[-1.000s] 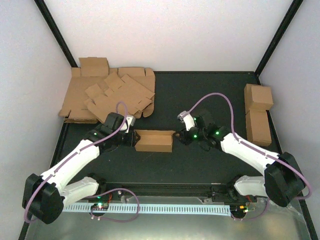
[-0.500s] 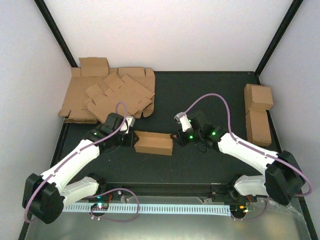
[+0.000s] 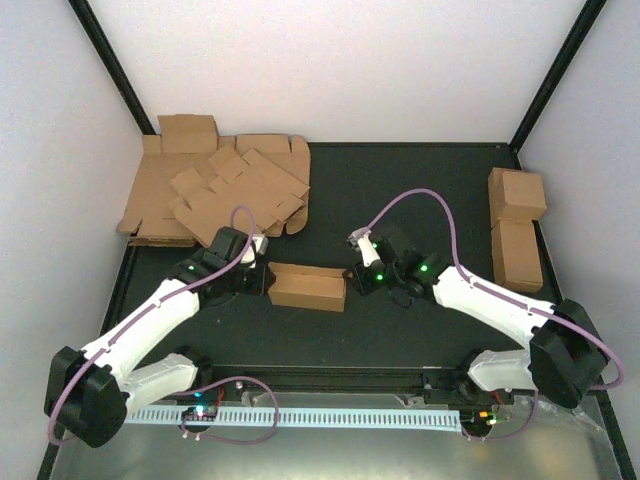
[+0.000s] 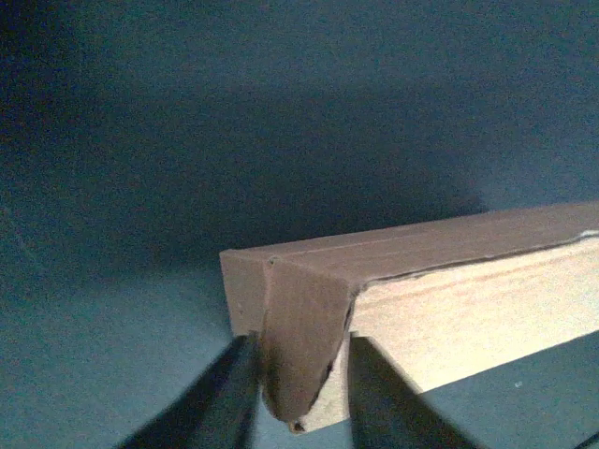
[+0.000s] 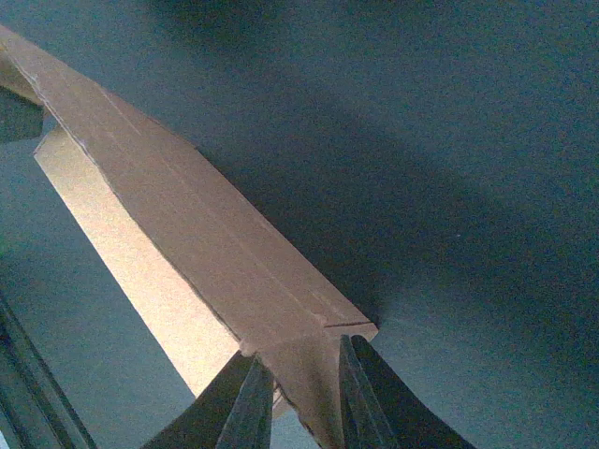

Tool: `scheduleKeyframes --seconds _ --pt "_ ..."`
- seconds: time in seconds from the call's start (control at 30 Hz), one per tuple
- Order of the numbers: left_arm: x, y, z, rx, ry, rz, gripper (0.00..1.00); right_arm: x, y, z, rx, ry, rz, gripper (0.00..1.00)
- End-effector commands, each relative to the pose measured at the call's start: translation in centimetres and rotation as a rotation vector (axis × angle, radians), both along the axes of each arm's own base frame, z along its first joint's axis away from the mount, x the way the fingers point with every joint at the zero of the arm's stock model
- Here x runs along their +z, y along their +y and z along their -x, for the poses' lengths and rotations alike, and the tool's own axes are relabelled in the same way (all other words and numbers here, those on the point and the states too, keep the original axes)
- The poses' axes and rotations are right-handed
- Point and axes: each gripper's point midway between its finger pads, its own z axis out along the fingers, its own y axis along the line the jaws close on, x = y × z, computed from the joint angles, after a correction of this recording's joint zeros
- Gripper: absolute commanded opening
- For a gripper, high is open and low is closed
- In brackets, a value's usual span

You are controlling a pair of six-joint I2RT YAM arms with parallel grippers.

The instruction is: Fold the paper box

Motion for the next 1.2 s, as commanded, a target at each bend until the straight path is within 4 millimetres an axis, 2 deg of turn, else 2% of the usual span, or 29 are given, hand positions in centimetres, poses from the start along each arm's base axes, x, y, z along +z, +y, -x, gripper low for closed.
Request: scheduleKeyframes --seconds 0.0,0.03,0.1,0.17,0.27,0.43,0.53,0.63,0.93,1.17 --pt "0.7 0.0 -0.2 0.018 -0.021 0.004 0.42 1.3 0.2 -0.4 -0.019 -0.032 0.002 0.23" --pt "1.3 0.0 -0.3 0.018 -0.042 0.014 0.47 1.3 0.2 -0.3 -0.018 -0.033 0.003 0.23" --pt "2.6 0.0 -0.6 0.025 -0.096 0.034 0.5 1.2 0.2 -0.4 -0.019 -0.032 0.006 0.23" --pt "3.8 0.1 -1.0 0.027 -0.149 0.037 0.49 1.2 0.2 -0.4 -0.016 -0.034 0.007 0.23" --pt "4.4 0.5 -1.6 0.035 -0.184 0.011 0.46 1.4 0.3 -0.4 -0.016 -0.037 0.006 0.23" --pt "3.3 0.5 -2.0 0.032 -0.104 -0.046 0.32 1.5 0.2 -0.4 -0.015 -0.037 0.007 0.23" --pt "2.5 0.2 -2.0 0.016 -0.073 -0.051 0.19 1.5 0.2 -0.2 -0.01 -0.034 0.007 0.22" --pt "2.6 0.0 -1.9 0.013 -0.072 -0.037 0.03 1.6 0.1 -0.1 -0.012 -0.034 0.006 0.22" --pt "2.0 -0.6 -1.0 0.018 -0.018 0.007 0.02 1.9 0.3 0.2 -0.018 -0.018 -0.004 0.19" --pt "1.3 -0.2 -0.6 0.051 -0.021 0.02 0.01 1.5 0.7 0.7 -0.013 -0.006 0.0 0.16"
